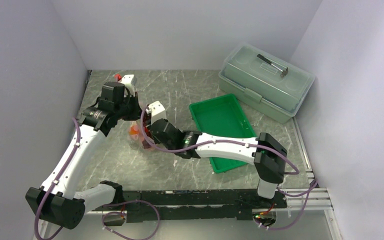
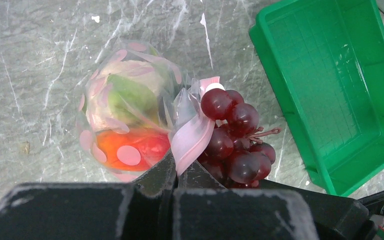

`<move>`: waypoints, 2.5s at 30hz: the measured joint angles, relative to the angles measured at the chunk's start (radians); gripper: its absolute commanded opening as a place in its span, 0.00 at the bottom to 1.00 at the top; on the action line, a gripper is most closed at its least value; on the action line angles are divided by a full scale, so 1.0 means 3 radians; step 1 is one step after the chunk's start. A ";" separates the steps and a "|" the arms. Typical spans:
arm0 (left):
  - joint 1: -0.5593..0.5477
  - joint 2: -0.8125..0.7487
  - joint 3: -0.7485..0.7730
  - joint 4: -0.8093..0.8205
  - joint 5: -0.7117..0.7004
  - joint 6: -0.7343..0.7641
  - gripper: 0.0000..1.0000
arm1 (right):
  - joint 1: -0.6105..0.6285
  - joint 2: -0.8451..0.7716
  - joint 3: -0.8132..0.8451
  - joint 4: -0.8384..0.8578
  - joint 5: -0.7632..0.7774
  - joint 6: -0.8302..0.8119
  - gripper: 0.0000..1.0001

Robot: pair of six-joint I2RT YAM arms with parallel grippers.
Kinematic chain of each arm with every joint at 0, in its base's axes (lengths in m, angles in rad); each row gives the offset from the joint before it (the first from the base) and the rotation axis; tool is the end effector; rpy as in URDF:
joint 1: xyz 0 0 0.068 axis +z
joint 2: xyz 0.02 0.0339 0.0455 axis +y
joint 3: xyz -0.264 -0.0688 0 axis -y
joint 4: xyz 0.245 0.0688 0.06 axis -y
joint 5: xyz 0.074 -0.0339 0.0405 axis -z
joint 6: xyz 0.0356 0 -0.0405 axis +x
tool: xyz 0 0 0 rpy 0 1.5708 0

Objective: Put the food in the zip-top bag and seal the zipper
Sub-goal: Place the fake fruit in the zipper food storage bag, then adjust the zipper food storage bag at the center of the board.

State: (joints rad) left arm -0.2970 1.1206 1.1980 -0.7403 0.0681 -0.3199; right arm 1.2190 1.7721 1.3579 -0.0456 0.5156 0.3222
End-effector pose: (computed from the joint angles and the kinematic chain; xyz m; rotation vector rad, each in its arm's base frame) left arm 0.2202 -0.0699 0.3626 0.0117 2.2638 -0.4088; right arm 0.1596 0.3838 0.2819 -0.5642 1.9174 0.4797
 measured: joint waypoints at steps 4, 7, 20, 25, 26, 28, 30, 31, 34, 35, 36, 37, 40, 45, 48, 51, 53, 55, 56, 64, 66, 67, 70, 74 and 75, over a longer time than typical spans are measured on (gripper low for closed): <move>0.0000 0.0000 0.0000 -0.0017 0.0000 0.0000 0.00 | 0.0000 0.0003 -0.0004 -0.0023 -0.0001 0.0008 0.00; 0.0000 0.0000 0.0000 -0.0017 0.0001 0.0000 0.00 | 0.0000 0.0000 -0.0031 -0.0042 -0.0004 0.0009 0.02; 0.0000 0.0000 -0.0034 -0.0092 0.0020 0.0000 0.00 | -0.0006 -0.0146 -0.0038 -0.0148 -0.0879 0.0333 0.48; 0.0000 0.0000 -0.0034 -0.0071 0.0020 0.0000 0.00 | 0.0001 -0.0273 -0.0038 -0.0248 -0.0855 0.0380 0.54; 0.0000 0.0000 -0.0034 -0.0065 0.0020 0.0001 0.00 | 0.0004 -0.0287 -0.0038 -0.0264 -0.0839 0.0387 0.55; 0.0000 0.0000 -0.0034 -0.0057 0.0020 0.0000 0.00 | 0.0011 -0.0308 -0.0038 -0.0299 -0.0785 0.0390 0.55; 0.0001 0.0000 -0.0034 -0.0039 0.0020 0.0001 0.00 | 0.0024 -0.0320 -0.0036 -0.0356 -0.0704 0.0397 0.56; 0.0001 0.0000 -0.0034 -0.0036 0.0020 0.0000 0.00 | 0.0029 -0.0328 -0.0036 -0.0389 -0.0673 0.0401 0.57; 0.0004 0.0000 -0.0034 -0.0014 0.0020 0.0000 0.00 | 0.0032 -0.0375 -0.0036 -0.0467 -0.0572 0.0415 0.58; 0.0004 0.0000 -0.0034 -0.0014 0.0019 0.0000 0.00 | 0.0032 -0.0397 -0.0036 -0.0477 -0.0543 0.0417 0.58; 0.0004 0.0000 -0.0034 -0.0014 0.0020 0.0000 0.00 | 0.0032 -0.0425 -0.0036 -0.0483 -0.0512 0.0423 0.58; 0.0004 0.0000 -0.0034 -0.0014 0.0020 0.0000 0.00 | 0.0032 -0.0460 -0.0036 -0.0495 -0.0488 0.0430 0.58; 0.0004 0.0000 -0.0034 -0.0014 0.0020 0.0000 0.00 | 0.0032 -0.0575 -0.0037 -0.0516 -0.0384 0.0478 0.58; 0.0004 0.0000 -0.0034 -0.0013 0.0020 0.0000 0.00 | 0.0018 -0.0785 -0.0134 -0.0525 -0.0174 0.0640 0.56; 0.0004 0.0000 -0.0034 -0.0014 0.0020 0.0000 0.00 | -0.0008 -0.0842 -0.0254 -0.0532 -0.0135 0.0793 0.53; 0.0004 0.0000 -0.0034 -0.0014 0.0020 0.0000 0.00 | -0.0052 -0.0848 -0.0420 -0.0530 -0.0146 0.1002 0.51; 0.0004 0.0000 -0.0034 -0.0014 0.0020 0.0000 0.00 | -0.0089 -0.0848 -0.0554 -0.0520 -0.0154 0.1148 0.50; 0.0004 0.0000 -0.0034 -0.0014 0.0020 0.0000 0.00 | -0.0118 -0.0848 -0.0670 -0.0514 -0.0170 0.1273 0.49; 0.0004 0.0000 -0.0034 -0.0014 0.0020 0.0000 0.00 | -0.0135 -0.0848 -0.0727 -0.0501 -0.0183 0.1339 0.49; 0.0005 0.0000 -0.0034 -0.0014 0.0022 0.0000 0.00 | -0.0225 -0.0793 -0.0844 -0.0235 -0.0401 0.1668 0.49; 0.0005 0.0000 -0.0034 -0.0014 0.0020 0.0000 0.00 | -0.0235 -0.0757 -0.0846 -0.0140 -0.0477 0.1729 0.48; 0.0005 0.0000 -0.0034 -0.0014 0.0020 0.0000 0.00 | -0.0238 -0.0735 -0.0846 -0.0099 -0.0511 0.1751 0.48; 0.0006 0.0000 -0.0034 -0.0014 0.0020 0.0000 0.00 | -0.0244 -0.0637 -0.0846 0.0023 -0.0607 0.1825 0.47; 0.0006 0.0000 -0.0034 -0.0013 0.0020 0.0000 0.00 | -0.0244 -0.0523 -0.0846 0.0086 -0.0688 0.1882 0.45; 0.0006 0.0000 -0.0034 -0.0014 0.0020 0.0000 0.00 | -0.0244 -0.0505 -0.0846 0.0097 -0.0699 0.1895 0.45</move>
State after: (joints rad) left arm -0.2951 1.1206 1.1877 -0.7444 0.0742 -0.3199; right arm 1.1458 1.6207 1.1042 -0.0166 0.3058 0.8906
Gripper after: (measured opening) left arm 0.010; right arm 0.457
